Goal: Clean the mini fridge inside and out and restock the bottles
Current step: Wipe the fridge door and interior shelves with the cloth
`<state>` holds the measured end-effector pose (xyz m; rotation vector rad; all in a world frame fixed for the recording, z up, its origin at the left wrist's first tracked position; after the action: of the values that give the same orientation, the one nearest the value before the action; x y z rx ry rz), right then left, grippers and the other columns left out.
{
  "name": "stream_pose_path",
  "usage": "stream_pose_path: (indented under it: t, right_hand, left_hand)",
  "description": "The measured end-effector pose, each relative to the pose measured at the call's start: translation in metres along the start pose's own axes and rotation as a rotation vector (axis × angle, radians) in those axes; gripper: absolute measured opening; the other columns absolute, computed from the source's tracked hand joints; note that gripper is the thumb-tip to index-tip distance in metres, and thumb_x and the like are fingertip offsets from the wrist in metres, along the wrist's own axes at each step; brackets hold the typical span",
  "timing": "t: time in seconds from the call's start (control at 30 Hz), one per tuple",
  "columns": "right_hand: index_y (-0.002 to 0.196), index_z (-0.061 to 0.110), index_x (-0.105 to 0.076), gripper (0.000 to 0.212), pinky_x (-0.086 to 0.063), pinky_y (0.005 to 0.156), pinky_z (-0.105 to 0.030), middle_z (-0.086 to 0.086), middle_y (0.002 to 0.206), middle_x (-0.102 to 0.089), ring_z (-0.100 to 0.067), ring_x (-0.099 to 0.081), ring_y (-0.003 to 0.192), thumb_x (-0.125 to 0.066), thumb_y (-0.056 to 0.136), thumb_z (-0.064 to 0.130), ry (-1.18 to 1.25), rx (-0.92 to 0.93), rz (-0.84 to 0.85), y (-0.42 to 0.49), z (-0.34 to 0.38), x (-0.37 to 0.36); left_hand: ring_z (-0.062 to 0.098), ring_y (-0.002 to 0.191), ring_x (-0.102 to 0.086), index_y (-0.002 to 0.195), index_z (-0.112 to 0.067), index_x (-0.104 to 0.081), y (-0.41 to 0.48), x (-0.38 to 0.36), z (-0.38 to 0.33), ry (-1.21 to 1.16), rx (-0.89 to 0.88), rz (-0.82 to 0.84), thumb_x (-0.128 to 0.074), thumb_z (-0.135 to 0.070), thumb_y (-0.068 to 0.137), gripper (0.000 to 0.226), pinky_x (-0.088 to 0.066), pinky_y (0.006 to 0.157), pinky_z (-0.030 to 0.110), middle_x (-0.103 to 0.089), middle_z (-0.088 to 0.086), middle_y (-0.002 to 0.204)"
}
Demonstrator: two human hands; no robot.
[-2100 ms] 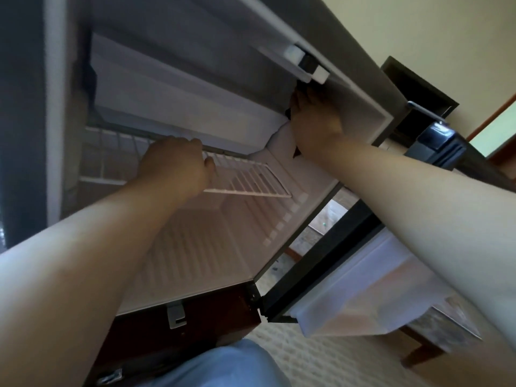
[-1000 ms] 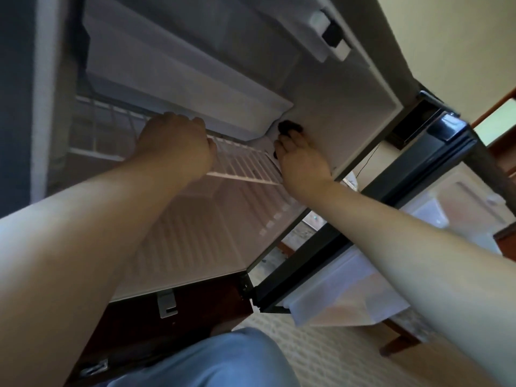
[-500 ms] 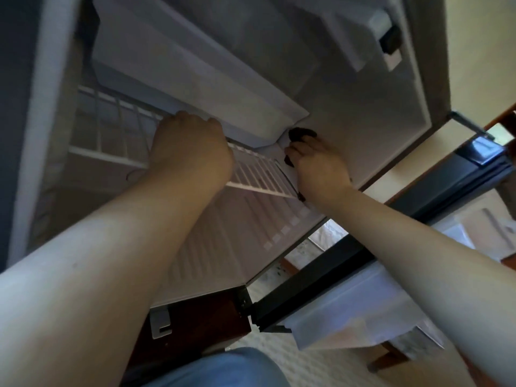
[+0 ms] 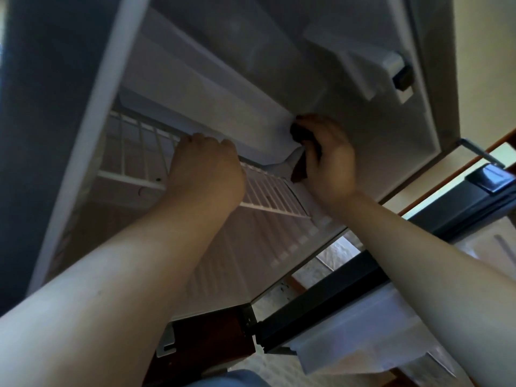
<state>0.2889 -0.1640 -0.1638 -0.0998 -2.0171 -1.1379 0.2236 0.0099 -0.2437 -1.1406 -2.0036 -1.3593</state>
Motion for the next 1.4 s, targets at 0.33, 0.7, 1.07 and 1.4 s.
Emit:
stream_pose_path:
  t: [0.33,0.7,1.07,1.4]
  right_hand:
    - [0.112,0.014,-0.069,0.025,-0.044,0.078,-0.024,-0.005,0.111,-0.07,-0.02,-0.063,0.101,-0.053,0.094,0.019,0.374,-0.282,-0.086,0.104,0.088,-0.042]
    - [0.146,0.009,-0.038,0.058,-0.03,0.113,-0.032,-0.027,0.148,-0.027,-0.033,-0.034,0.134,-0.046,0.088,0.012,0.074,-0.096,-0.031,0.004,0.001,-0.03]
    - [0.108,0.008,-0.068,0.034,-0.049,0.079,-0.044,-0.019,0.106,-0.062,-0.041,-0.055,0.096,-0.069,0.076,0.018,-0.019,-0.128,-0.074,-0.019,-0.014,-0.035]
    - [0.084,0.012,-0.076,0.018,-0.049,0.053,-0.028,-0.013,0.084,-0.062,-0.032,-0.062,0.071,-0.079,0.066,0.014,0.285,0.123,0.074,0.032,0.09,-0.069]
  left_hand:
    - [0.031,0.096,-0.053,0.104,-0.004,-0.057,-0.002,-0.003,-0.002,0.009,-0.013,-0.035,-0.042,-0.024,0.095,0.027,-0.022,0.068,0.033,-0.061,0.021,0.103]
    - [0.03,0.105,-0.054,0.11,-0.009,-0.059,-0.004,0.007,-0.003,0.05,0.023,0.074,-0.042,-0.029,0.095,0.03,-0.033,0.08,0.032,-0.061,0.014,0.116]
    - [0.031,0.114,-0.05,0.123,-0.01,-0.055,-0.006,0.021,0.002,0.096,0.045,0.168,-0.04,-0.034,0.096,0.04,-0.036,0.097,0.034,-0.058,0.014,0.124]
    - [0.033,0.102,-0.054,0.113,-0.007,-0.061,-0.015,0.04,0.031,0.29,0.158,0.131,-0.022,-0.052,0.084,0.067,-0.04,0.085,0.036,-0.061,0.017,0.111]
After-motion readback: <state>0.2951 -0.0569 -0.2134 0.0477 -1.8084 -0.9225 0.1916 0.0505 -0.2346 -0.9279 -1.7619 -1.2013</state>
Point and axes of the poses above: each hand's wrist, its own y-axis towards the middle knuckle, its own x-axis out of the back of the hand, z = x × y, the point moved 2 cm from there along y, towards the middle knuckle
